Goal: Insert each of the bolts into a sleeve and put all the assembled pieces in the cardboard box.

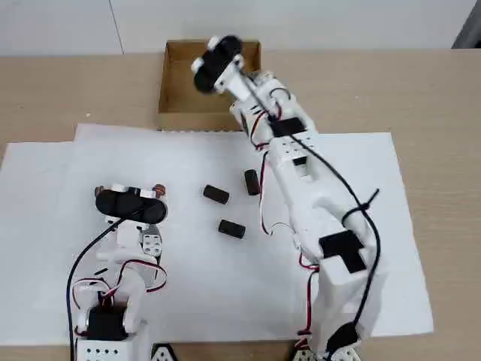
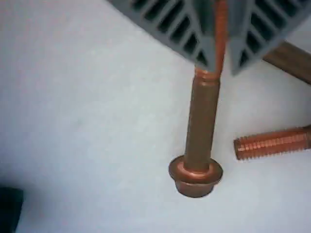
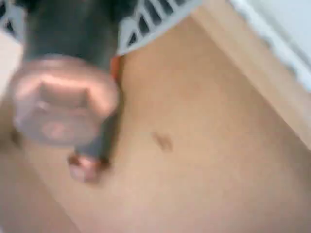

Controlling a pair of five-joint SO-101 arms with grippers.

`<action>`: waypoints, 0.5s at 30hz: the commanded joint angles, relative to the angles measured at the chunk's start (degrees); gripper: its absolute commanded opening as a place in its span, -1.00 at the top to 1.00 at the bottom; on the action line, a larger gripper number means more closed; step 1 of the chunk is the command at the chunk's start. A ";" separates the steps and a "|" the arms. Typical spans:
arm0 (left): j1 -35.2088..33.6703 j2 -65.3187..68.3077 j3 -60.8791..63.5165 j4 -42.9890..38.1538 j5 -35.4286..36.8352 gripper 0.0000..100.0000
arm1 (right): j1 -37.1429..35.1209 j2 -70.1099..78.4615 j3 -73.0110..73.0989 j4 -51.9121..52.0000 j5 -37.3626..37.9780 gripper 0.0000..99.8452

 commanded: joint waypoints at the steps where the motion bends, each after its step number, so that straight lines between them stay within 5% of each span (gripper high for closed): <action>1: -0.09 -0.62 -0.22 -0.35 -0.18 0.99 | -0.48 2.24 -4.22 -7.78 6.33 0.99; 15: -0.09 -0.62 -0.22 -0.35 -0.18 0.99 | -1.45 13.67 -4.31 -21.58 12.04 0.98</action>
